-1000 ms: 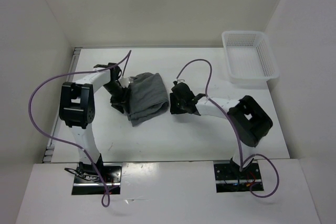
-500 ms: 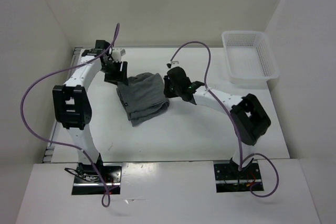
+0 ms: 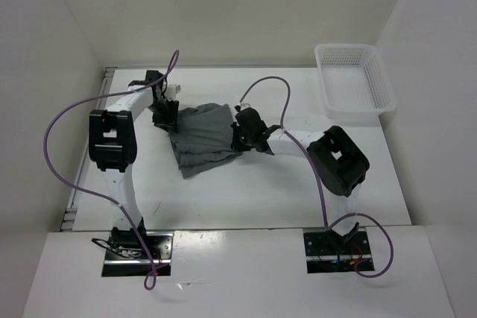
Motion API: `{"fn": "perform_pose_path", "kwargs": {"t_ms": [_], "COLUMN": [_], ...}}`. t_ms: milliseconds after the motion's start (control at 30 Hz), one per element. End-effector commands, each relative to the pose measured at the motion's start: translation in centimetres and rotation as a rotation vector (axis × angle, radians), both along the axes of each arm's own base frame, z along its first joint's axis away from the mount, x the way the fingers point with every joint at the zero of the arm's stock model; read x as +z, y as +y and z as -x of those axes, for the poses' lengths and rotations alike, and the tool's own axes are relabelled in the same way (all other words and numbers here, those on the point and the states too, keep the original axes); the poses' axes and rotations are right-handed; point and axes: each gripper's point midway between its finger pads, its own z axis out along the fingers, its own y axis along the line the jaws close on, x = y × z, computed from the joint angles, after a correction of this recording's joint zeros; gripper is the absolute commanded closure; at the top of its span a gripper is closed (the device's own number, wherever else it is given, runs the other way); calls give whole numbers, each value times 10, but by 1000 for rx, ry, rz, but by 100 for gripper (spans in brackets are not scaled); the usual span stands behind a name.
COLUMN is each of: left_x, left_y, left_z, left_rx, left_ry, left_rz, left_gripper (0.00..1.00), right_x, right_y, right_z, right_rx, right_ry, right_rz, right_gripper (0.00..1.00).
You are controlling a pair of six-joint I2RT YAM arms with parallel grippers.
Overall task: Fold and stack the shorts
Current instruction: Fold the shorts
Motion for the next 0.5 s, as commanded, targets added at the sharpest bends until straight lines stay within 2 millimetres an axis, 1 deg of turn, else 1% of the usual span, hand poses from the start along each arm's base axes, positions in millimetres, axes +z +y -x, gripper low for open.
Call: {"fn": "perform_pose_path", "kwargs": {"t_ms": [0, 33, 67, 100, 167, 200, 233, 267, 300, 333, 367, 433, 467], "left_x": [-8, -12, -8, -9, -4, -4, -4, 4, 3, 10, 10, 25, 39], "left_y": [2, -5, -14, -23, -35, -39, -47, -48, -50, -50, -50, -51, -51], "left_z": [-32, -33, -39, -40, -52, -54, -59, -70, -73, -77, -79, -83, -82], "left_rx": [-3, -18, -35, -55, -78, -87, -102, -103, -107, -107, -107, -108, -109], "left_ry": [-67, -59, -80, -78, -122, -125, -140, -171, -169, -180, -174, -197, -223], "left_rz": [0, 15, 39, 48, 60, 61, 72, 74, 84, 84, 84, 85, 86], "left_gripper": [59, 59, 59, 59, 58, 56, 56, 54, 51, 49, 46, 40, 39], "right_x": [-20, -20, -16, -19, -19, -15, -16, -11, -7, -4, 0, 15, 27], "right_y": [-25, -29, -30, -31, -33, -32, -36, -36, -38, -41, -42, -46, -43], "right_z": [23, 25, 26, 29, 31, 30, 30, 28, 28, 27, 25, 19, 14], "right_rx": [-51, -67, -67, -76, -84, -84, -94, -103, -116, -124, -134, -139, -132], "right_ry": [66, 69, 64, 76, 80, 74, 74, 57, 51, 44, 29, -13, -40], "right_rz": [50, 50, 45, 45, 39, 33, 48, 46, 41, 46, 46, 66, 51], "right_gripper": [100, 100, 100, 100, 100, 100, 100, 100, 100, 100, 100, 99, 96]}}
